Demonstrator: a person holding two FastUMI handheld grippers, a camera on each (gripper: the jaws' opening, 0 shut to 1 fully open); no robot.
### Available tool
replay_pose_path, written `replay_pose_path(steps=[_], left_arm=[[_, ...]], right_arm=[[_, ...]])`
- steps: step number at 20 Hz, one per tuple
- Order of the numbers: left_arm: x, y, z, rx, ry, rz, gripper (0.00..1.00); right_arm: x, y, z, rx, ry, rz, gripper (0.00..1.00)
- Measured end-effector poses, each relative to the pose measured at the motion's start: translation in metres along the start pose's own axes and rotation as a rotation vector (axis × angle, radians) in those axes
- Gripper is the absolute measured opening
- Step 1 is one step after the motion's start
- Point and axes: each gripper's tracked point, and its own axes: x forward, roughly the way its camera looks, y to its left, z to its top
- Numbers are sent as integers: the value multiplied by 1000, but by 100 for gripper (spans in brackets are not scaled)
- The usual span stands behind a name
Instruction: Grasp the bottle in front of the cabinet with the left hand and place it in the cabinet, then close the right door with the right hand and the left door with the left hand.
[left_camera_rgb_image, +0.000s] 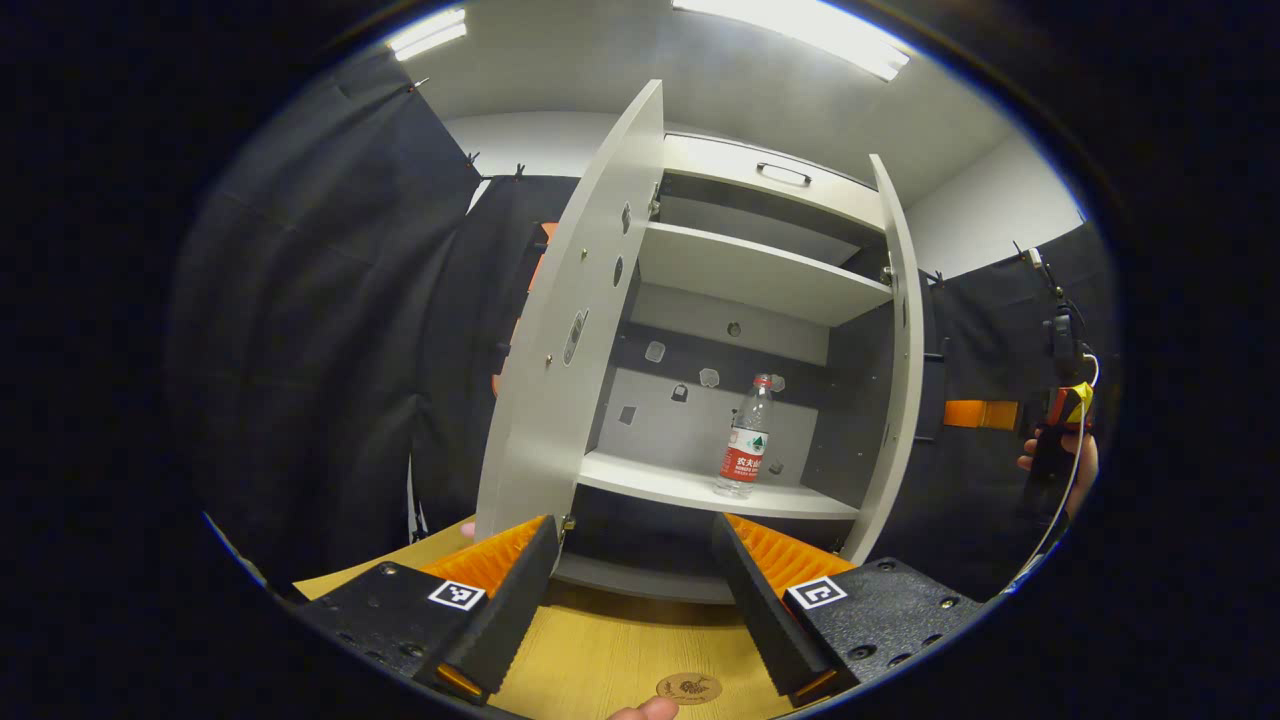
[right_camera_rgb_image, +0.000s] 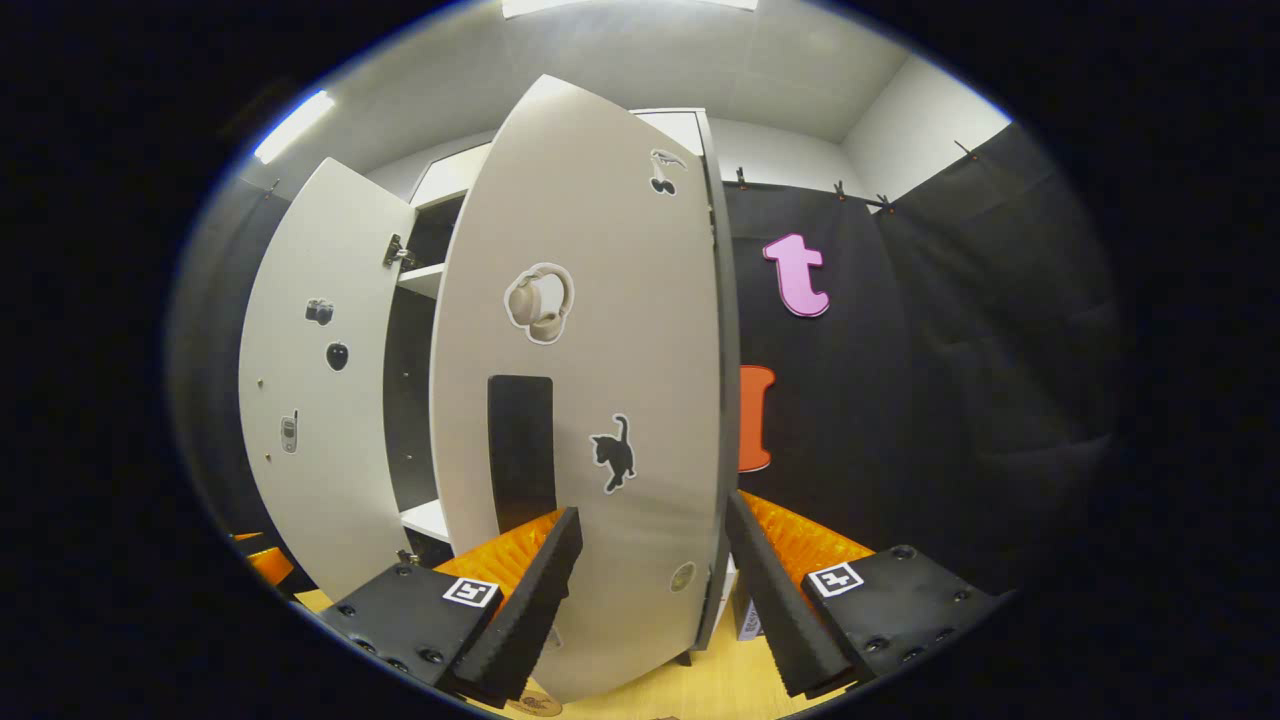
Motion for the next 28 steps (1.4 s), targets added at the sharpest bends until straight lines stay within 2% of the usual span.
replay_pose_path(steps=[2,5,6,7,10,11,12,16,20,22,25,26,28], left_arm=[[3,1,3,-7,-8,-4,95],[9,7,12,-6,-20,1,95],[11,8,16,-8,-26,1,95],[12,11,20,-11,-30,5,95],[12,29,40,-28,-44,54,95],[12,37,51,-32,-56,77,95],[12,47,61,-30,-63,101,94],[11,97,98,22,-97,222,94],[22,143,123,103,-127,334,94],[36,156,128,114,-125,354,92],[66,173,130,132,-133,370,97],[76,175,130,134,-131,367,92],[86,181,125,125,-114,371,95]], right_arm=[[11,16,-6,21,16,38,97],[10,25,-13,7,31,53,97],[6,23,-15,-4,31,51,89],[3,21,-16,-16,29,44,97],[-10,14,-20,-46,29,17,97],[-16,11,-24,-46,32,11,89],[-22,9,-28,-38,35,9,97],[-40,3,-51,32,54,6,97],[-53,-12,-68,37,70,-31,97],[-56,-17,-74,45,81,-41,97],[-61,-27,-80,54,91,-60,97],[-61,-30,-80,61,89,-68,97],[-63,-37,-82,71,90,-86,97]])
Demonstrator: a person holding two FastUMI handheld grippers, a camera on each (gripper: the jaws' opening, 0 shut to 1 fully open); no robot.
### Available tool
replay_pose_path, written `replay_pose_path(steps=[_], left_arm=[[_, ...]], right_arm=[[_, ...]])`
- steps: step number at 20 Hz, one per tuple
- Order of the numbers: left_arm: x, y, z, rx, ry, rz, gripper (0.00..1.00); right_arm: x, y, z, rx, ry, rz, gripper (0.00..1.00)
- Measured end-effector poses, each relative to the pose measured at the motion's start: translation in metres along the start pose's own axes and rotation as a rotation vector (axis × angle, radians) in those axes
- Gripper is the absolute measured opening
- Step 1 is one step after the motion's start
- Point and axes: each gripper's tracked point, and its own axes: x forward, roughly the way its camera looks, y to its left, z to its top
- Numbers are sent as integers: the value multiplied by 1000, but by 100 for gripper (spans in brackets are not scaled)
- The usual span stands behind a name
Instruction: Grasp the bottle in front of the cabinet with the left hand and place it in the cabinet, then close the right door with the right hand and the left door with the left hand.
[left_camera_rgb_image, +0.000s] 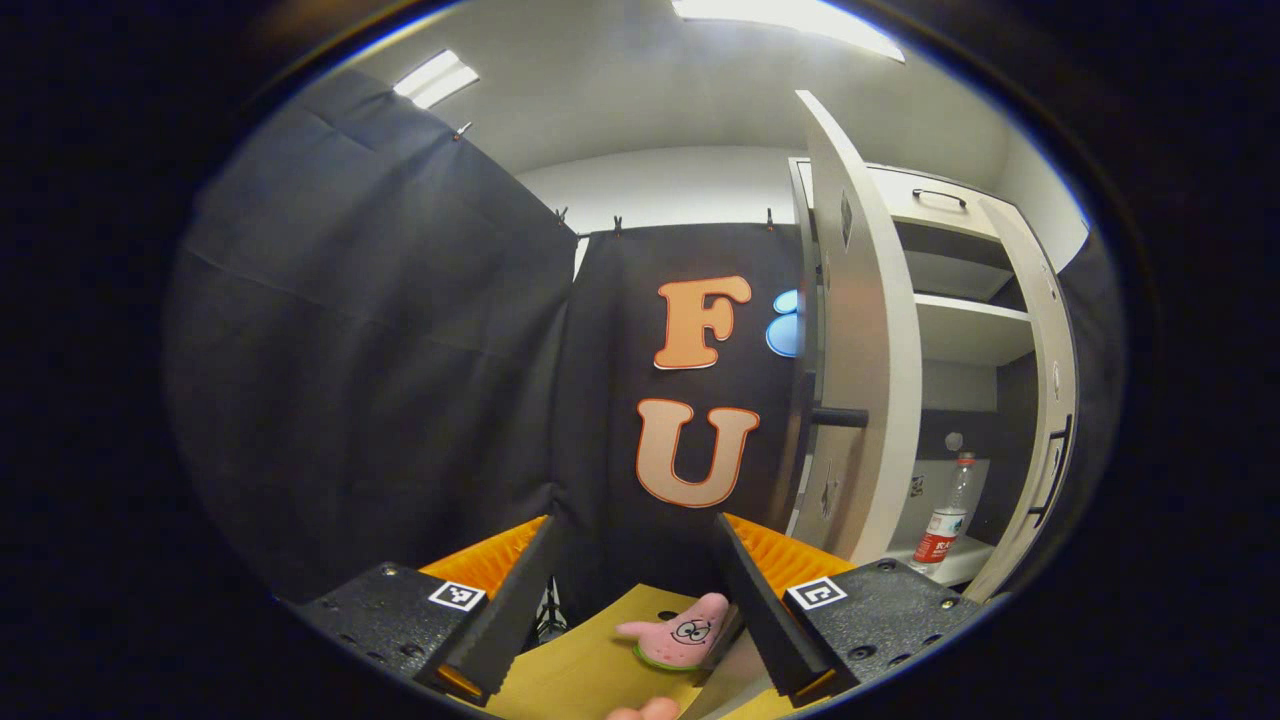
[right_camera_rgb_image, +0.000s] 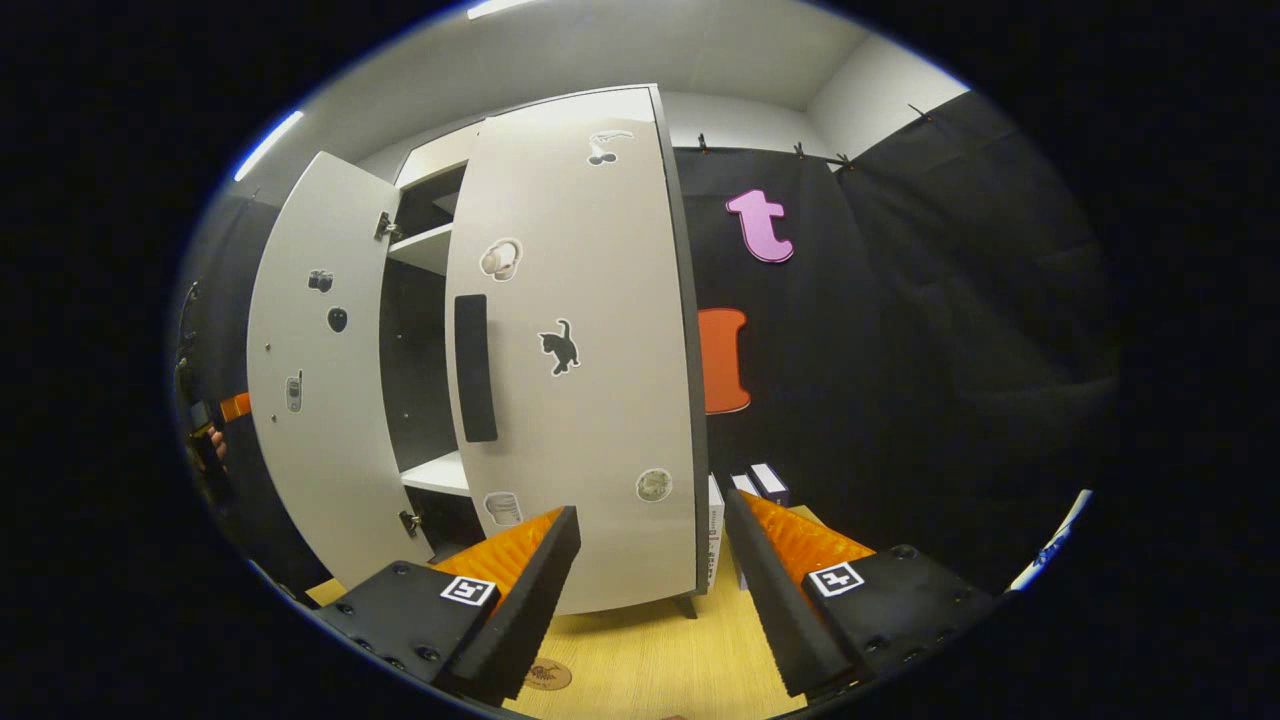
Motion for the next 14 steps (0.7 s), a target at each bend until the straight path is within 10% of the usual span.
replay_pose_path(steps=[14], left_arm=[[-17,-64,1,57,-6,-140,92]], right_arm=[[6,-22,-9,20,0,-19,97]])
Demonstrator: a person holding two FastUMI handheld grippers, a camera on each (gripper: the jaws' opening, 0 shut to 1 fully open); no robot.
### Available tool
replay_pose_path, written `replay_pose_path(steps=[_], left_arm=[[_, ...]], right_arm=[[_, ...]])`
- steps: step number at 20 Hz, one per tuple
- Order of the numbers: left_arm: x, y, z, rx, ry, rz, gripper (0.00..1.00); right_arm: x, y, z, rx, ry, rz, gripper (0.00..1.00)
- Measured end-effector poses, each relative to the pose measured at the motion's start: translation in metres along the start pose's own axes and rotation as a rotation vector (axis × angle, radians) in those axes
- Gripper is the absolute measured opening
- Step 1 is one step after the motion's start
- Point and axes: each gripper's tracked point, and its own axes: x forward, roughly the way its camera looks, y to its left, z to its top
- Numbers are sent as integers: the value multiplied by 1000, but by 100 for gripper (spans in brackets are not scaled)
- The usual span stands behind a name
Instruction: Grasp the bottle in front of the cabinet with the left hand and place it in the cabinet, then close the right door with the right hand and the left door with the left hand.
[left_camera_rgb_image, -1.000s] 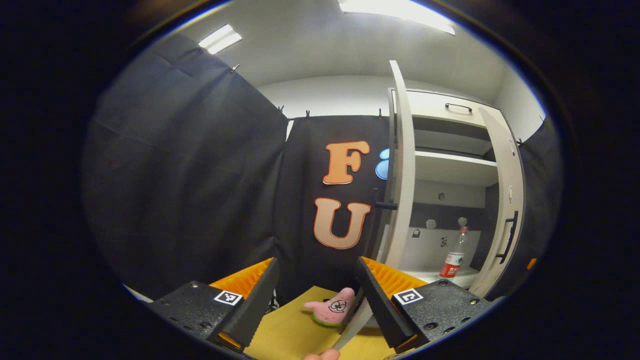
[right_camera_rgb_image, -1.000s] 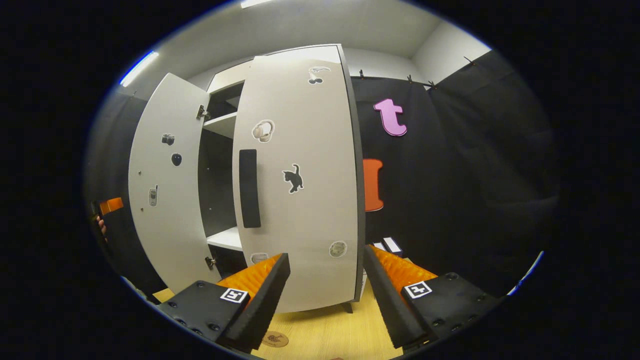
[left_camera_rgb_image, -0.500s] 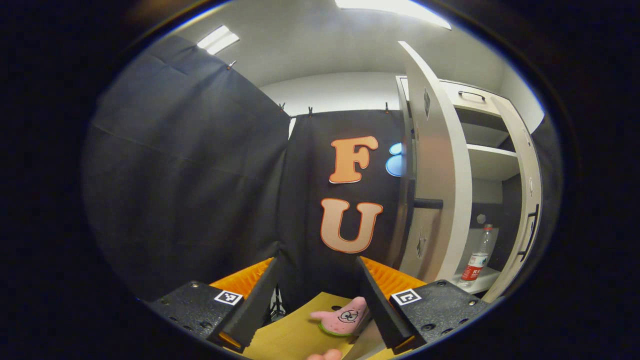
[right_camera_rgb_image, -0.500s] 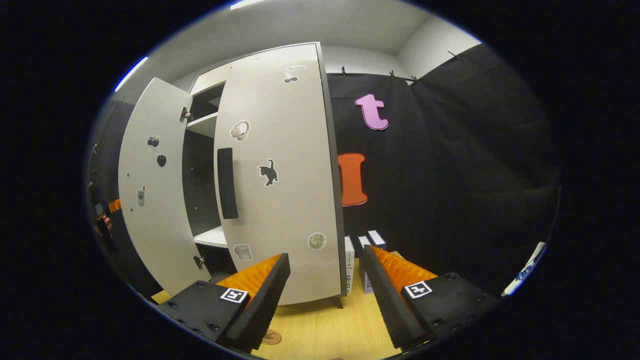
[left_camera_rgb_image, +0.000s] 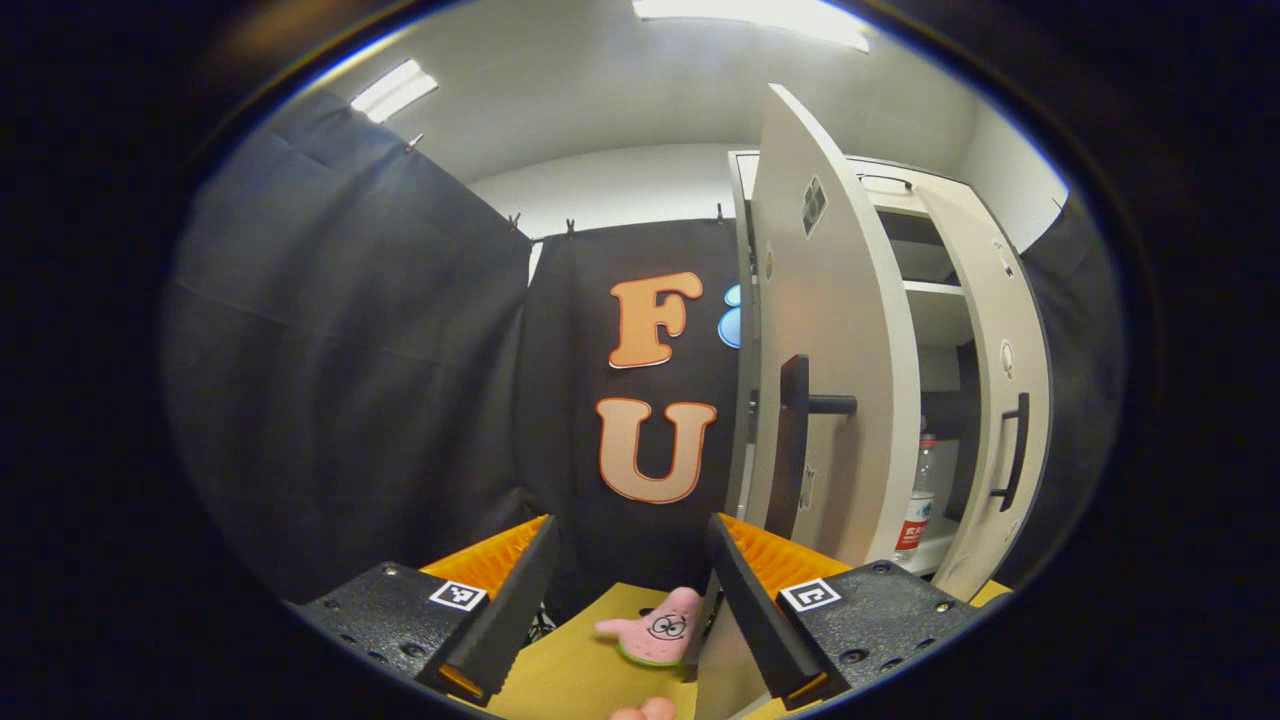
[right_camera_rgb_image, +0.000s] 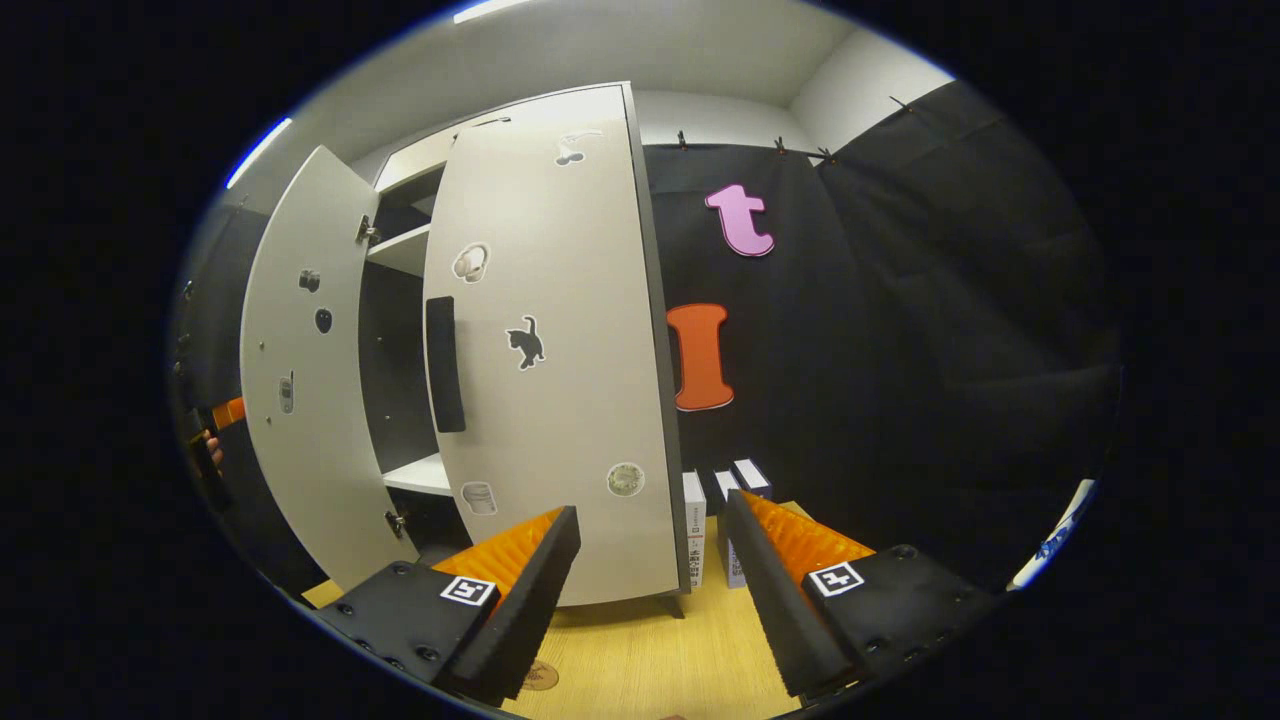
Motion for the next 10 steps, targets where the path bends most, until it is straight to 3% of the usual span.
replay_pose_path(steps=[2,3,6,7,9,10], left_arm=[[-2,-22,-1,-9,3,-44,87],[-2,-32,-1,-13,2,-64,92],[-1,-72,-5,-34,1,-130,92],[2,-84,-7,-41,1,-151,88],[11,-108,-13,-42,10,-188,96],[15,-120,-16,-47,17,-209,92]], right_arm=[[-1,-4,0,3,1,-3,97],[-1,-7,-1,7,1,-6,97],[-4,-18,-1,12,3,-31,97],[-7,-22,0,12,1,-42,98],[-13,-31,3,13,-6,-64,98],[-17,-34,4,13,-10,-74,97]])
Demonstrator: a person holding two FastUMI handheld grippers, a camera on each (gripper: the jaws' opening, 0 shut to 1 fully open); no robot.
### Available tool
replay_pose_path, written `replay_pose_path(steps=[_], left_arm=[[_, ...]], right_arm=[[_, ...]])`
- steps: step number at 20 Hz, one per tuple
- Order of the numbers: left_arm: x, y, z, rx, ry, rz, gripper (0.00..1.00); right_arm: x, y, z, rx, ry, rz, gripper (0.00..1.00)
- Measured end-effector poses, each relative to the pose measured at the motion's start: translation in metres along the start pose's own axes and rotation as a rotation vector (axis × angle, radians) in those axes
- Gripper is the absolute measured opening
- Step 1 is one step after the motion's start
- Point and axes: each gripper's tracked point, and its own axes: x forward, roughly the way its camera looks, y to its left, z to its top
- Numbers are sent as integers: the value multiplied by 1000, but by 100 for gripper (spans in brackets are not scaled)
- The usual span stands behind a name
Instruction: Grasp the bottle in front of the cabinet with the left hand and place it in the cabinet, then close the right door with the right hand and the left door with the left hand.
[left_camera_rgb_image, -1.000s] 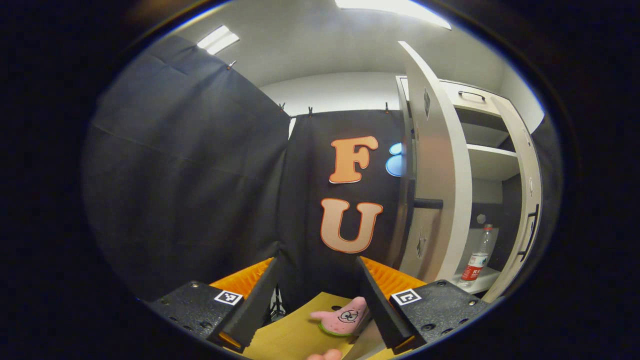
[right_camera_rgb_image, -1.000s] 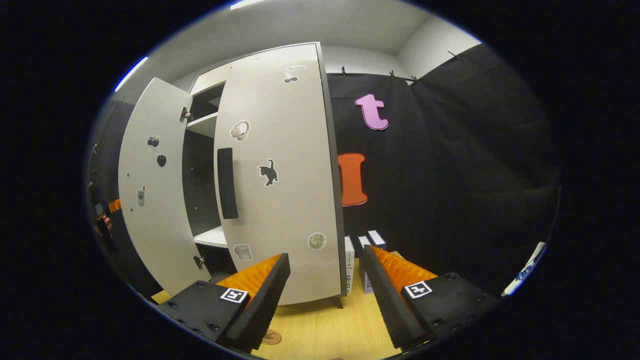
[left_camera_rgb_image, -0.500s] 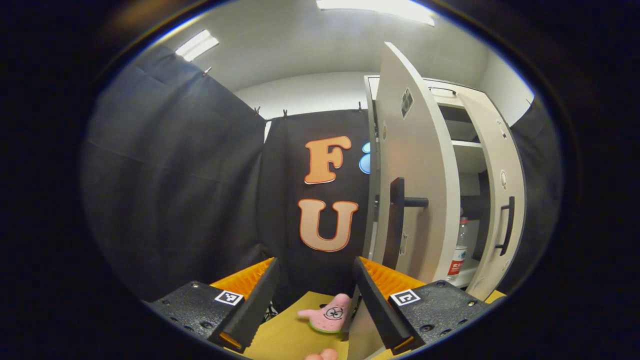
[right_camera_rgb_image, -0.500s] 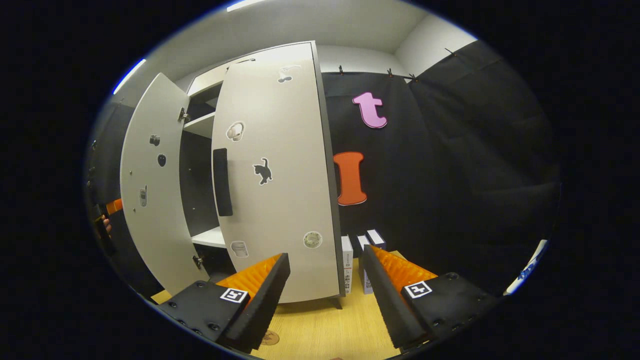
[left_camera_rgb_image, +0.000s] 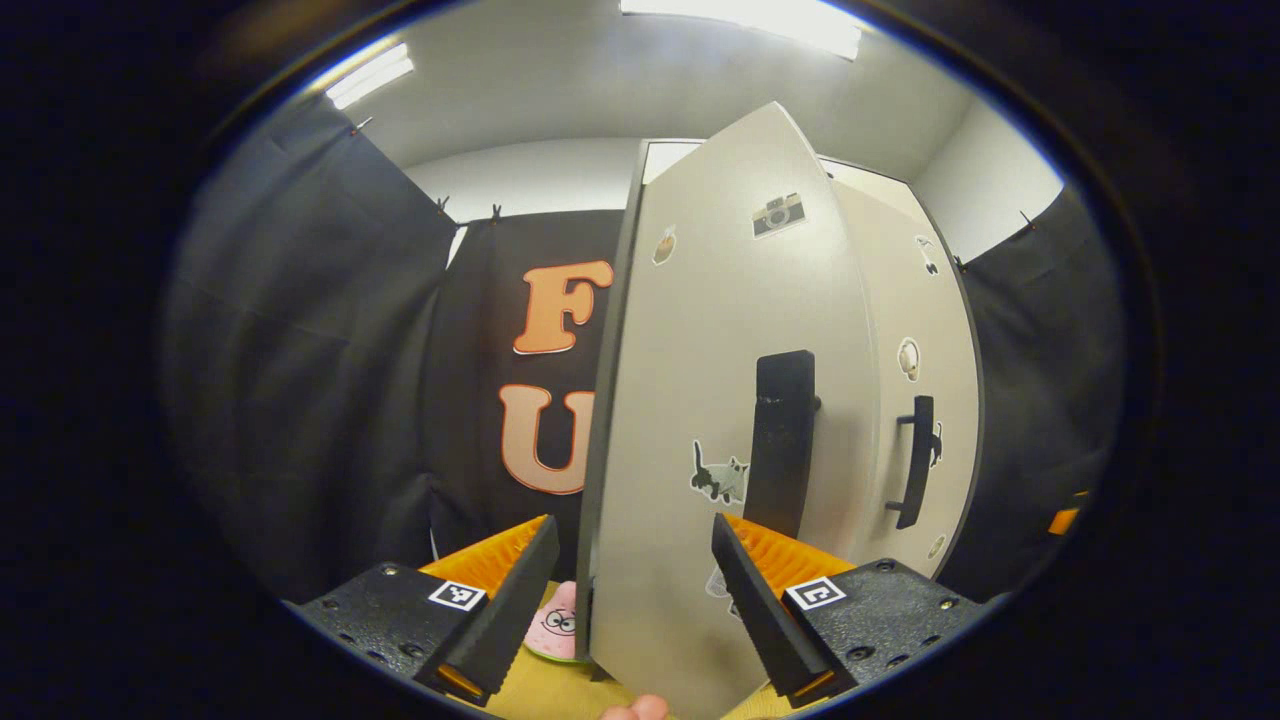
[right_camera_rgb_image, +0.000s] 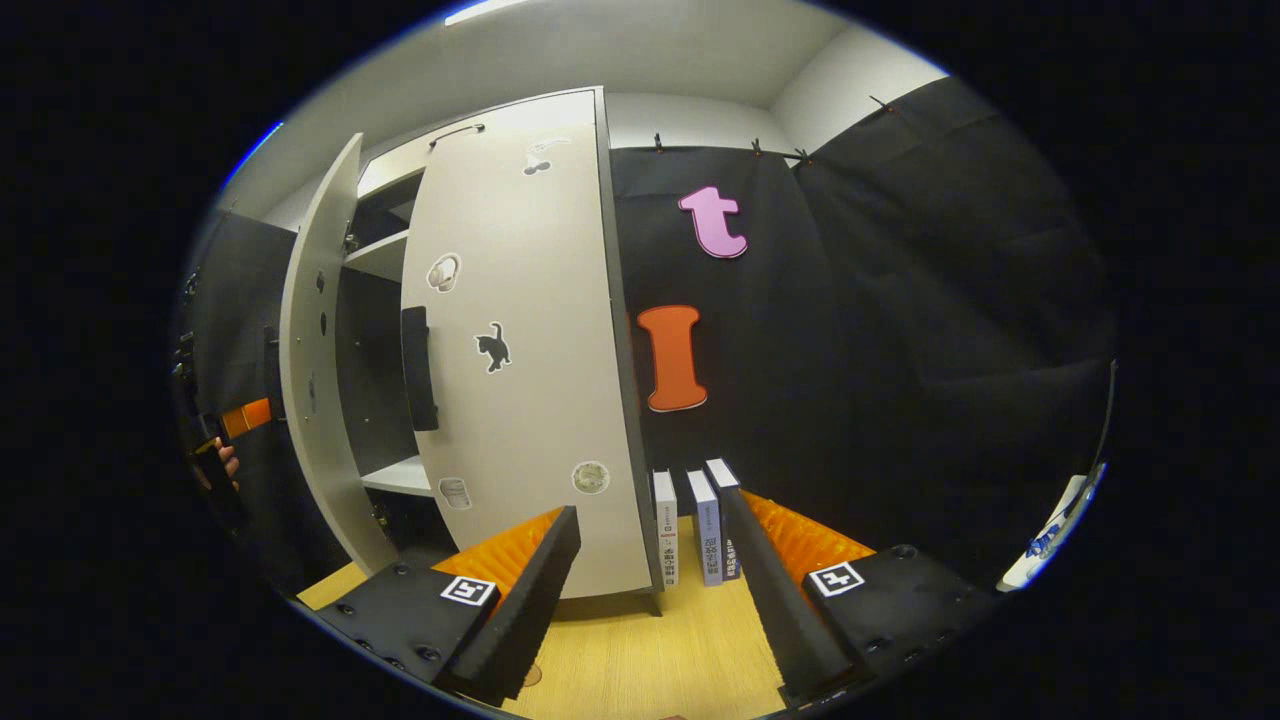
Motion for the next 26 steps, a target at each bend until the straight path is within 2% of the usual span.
replay_pose_path(steps=[4,5,9,15,22,25,26], left_arm=[[14,-26,-9,-45,15,-49,94],[14,-29,-10,-57,15,-56,92],[0,-41,-7,-66,10,-82,95],[-44,-32,-9,-19,-5,-40,95],[-105,-23,-39,-20,6,52,94],[-123,-35,-46,-48,23,39,92],[-128,-37,-46,-54,25,37,95]], right_arm=[[-12,-9,5,-5,-15,-33,97],[-14,-9,7,-7,-18,-38,97],[-17,-5,10,-19,-28,-38,97],[-11,25,10,-12,-35,30,97],[3,65,-9,-23,-9,115,98],[2,78,-17,-33,-18,143,98],[0,83,-18,-24,-24,157,98]])
